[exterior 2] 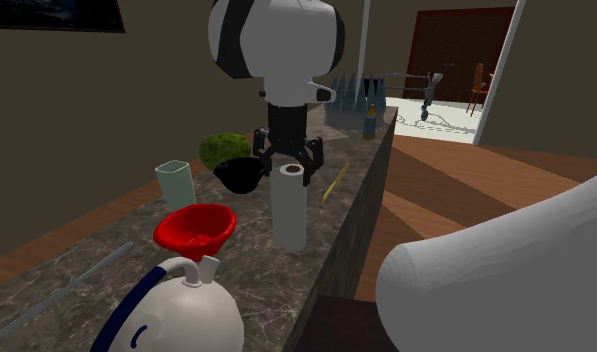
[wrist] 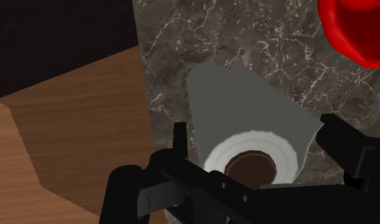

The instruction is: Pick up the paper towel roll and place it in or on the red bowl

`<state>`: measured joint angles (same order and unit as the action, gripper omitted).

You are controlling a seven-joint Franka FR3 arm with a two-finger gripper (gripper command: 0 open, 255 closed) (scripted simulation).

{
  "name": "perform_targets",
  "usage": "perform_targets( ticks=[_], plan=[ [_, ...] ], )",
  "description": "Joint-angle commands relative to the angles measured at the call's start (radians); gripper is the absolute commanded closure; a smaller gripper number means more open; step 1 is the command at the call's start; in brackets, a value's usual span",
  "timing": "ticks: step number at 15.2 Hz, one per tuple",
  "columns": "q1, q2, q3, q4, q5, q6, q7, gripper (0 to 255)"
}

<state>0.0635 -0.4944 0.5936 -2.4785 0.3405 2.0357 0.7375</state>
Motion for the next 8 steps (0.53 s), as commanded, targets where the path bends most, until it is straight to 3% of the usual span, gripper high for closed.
perform_targets(
  ticks=[1, 4, 5, 8],
  plan=[
    [0.0, 0.0, 0.0, -0.001, 0.0, 0.001, 0.0, 0],
    [0.0, 0.0, 0.0, -0.001, 0.0, 0.001, 0.0, 0],
    [0.0, 0.0, 0.0, -0.001, 0.0, 0.001, 0.0, 255],
    [0.0, 0.0, 0.0, 0.0, 0.0, 0.0, 0.0, 255]
  ],
)
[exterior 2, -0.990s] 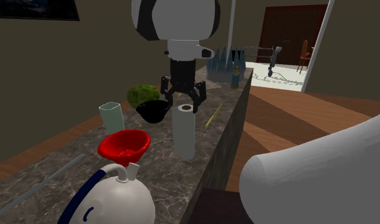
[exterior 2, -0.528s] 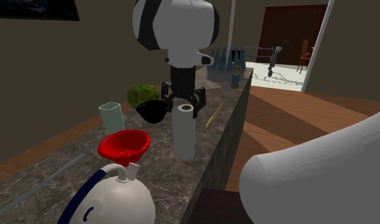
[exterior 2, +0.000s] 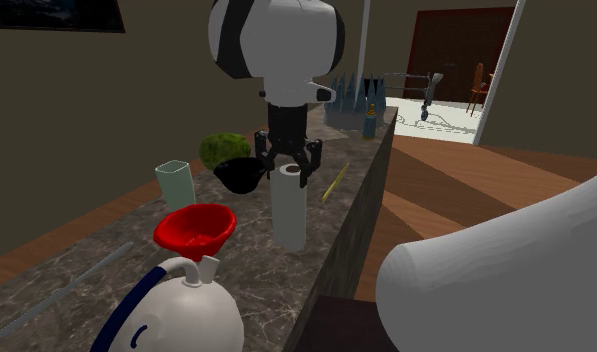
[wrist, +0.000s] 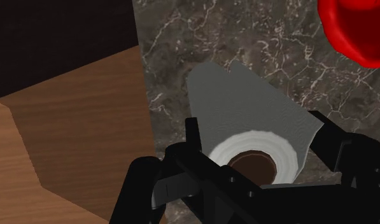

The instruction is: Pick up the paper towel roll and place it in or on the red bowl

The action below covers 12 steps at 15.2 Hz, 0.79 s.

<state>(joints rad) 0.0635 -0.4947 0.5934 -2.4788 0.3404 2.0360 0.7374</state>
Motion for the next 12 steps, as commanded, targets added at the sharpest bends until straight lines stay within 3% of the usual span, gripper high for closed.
perform_targets(
  ticks=[1, 6, 12],
  plan=[
    [0.0, 0.0, 0.0, 0.0, 0.0, 0.0, 0.0, 255],
    [0.0, 0.0, 0.0, 0.0, 0.0, 0.0, 0.0, 255],
    [0.0, -0.028, -0.024, 0.06, -0.009, -0.087, 0.001, 255]
  ],
)
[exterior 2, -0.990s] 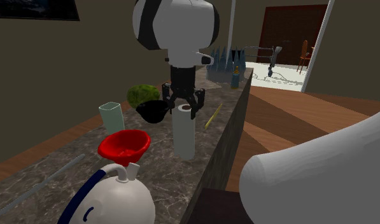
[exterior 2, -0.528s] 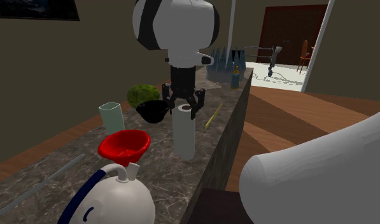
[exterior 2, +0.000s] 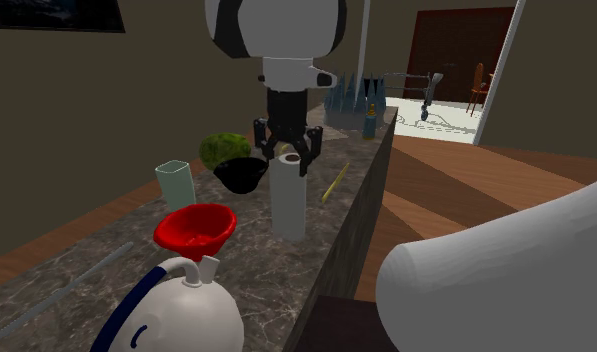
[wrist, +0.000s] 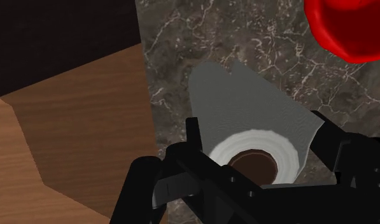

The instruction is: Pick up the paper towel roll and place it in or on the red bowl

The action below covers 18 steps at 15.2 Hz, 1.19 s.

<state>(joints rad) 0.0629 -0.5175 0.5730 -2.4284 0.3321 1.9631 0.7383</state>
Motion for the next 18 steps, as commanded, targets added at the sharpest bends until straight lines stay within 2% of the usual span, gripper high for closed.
perform_targets(
  ticks=[1, 18],
  plan=[
    [0.0, -0.009, -0.008, 0.02, -0.003, -0.029, 0.001, 255],
    [-0.012, -0.029, -0.06, 0.229, -0.037, -0.258, 0.015, 255]
  ],
)
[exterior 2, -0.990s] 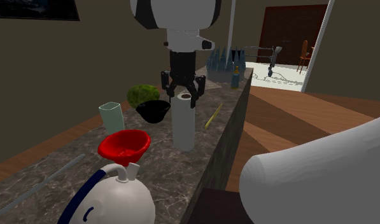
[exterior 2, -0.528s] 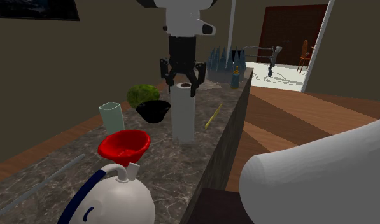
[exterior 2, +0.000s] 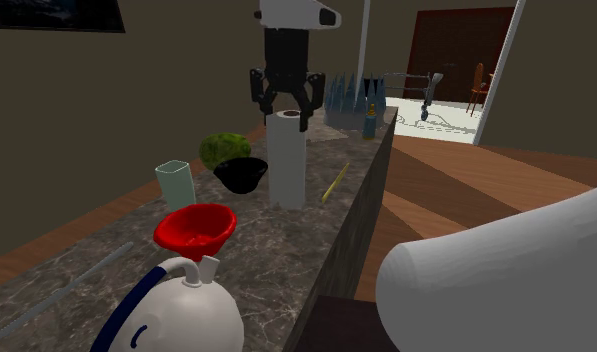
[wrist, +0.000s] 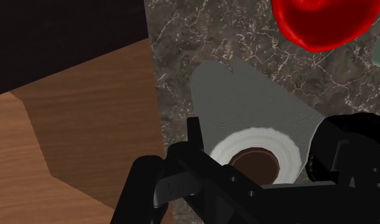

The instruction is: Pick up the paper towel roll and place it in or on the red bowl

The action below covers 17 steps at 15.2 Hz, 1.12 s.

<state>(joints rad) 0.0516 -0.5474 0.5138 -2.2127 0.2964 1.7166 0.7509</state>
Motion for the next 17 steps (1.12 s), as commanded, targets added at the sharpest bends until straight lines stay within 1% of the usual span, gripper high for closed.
perform_targets(
  ticks=[1, 9, 13, 17],
  plan=[
    [-0.002, 0.002, -0.004, 0.027, -0.004, -0.025, 0.003, 255],
    [-0.01, 0.018, -0.019, 0.136, -0.019, -0.12, 0.014, 255],
    [-0.004, 0.083, 0.064, 0.253, -0.015, -0.153, 0.122, 255],
    [-0.006, 0.171, 0.16, 0.388, -0.031, -0.186, 0.24, 255]
  ],
)
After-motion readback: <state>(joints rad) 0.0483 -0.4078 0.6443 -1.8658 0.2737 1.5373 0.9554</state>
